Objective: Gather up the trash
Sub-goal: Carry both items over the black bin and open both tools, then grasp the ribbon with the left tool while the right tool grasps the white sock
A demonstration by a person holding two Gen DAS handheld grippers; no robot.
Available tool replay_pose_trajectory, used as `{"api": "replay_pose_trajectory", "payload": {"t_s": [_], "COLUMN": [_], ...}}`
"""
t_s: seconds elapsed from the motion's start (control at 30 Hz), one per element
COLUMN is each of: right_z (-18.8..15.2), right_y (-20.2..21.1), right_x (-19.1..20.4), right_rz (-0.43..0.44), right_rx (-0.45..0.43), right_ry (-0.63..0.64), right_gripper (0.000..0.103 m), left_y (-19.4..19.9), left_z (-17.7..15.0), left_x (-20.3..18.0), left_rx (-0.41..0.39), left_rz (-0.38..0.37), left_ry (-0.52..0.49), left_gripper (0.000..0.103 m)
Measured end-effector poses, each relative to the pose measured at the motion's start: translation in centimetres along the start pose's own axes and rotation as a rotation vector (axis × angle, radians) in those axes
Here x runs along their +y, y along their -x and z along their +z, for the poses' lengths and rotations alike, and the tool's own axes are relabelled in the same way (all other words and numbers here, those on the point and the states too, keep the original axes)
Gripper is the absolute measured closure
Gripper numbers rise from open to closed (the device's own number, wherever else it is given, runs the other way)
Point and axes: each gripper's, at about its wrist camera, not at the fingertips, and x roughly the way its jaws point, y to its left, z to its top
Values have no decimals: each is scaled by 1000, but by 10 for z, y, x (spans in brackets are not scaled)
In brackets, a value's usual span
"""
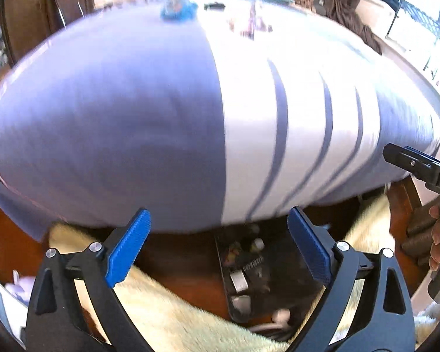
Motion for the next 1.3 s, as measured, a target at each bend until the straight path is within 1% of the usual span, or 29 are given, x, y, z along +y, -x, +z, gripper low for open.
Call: {"api": "replay_pose_trajectory", "payload": {"t_s": [0.17,0.27,0.47,0.53,0.6,0.63,0.7,0.83,0.9,0.93,1.0,1.07,1.13,1.17,1.23,1.3], "right_z": [40,62,110,126,140,145,161,183,194,199,208,218,226,229,233,237], "right_y": [-1,-10,-34,-42,-50,-54,-65,-89,-104,-113,-125,-139,-150,-155,-163,-172], "right_x": [4,6,8,11,17,18,22,29,33,36,41,47,53,57,63,68], "right_rz": [-19,-24,-21,-23,-24,-27,-27,-19,-19,-16,-1,22,36,41,38,26], "right_rx": [-53,-72,-91,-93,-87,-85,-80,-63,-49,-42,-31,-14,4,13,22,37], "right_ry": [18,14,12,20,38,41,49,56,64,69,70,63,63,65,74,84], "right_gripper": [6,6,6,6,6,6,6,6,6,6,12,13,20,25,31,45], "left_y": [9,8,-6,-18,-31,-38,-51,-68,-72,-74,-79,-82,-85,-86,-87,-88], "left_z": [45,73,116,130,145,150,160,176,181,184,190,195,200,202,202,202], "left_x": [-3,-10,-13,-17,-19,-18,-20,-28,-27,-26,-22,-17,-13,-10,-9,-7], "left_rx": [-71,-103,-142,-143,-123,-111,-90,-89,-89,-90,-90,-87,-88,-90,-91,-90], "left_rz": [3,1,-19,-22,-36,-40,-41,-34,-42,-44,-40,-36,-44,-46,-46,-51], "left_ry": [-30,-44,-42,-44,-44,-46,-49,-56,-60,-59,-52,-44,-35,-35,-36,-38], "left_gripper": [13,13,14,16,26,28,38,43,54,58,77,88,91,92,93,93]}}
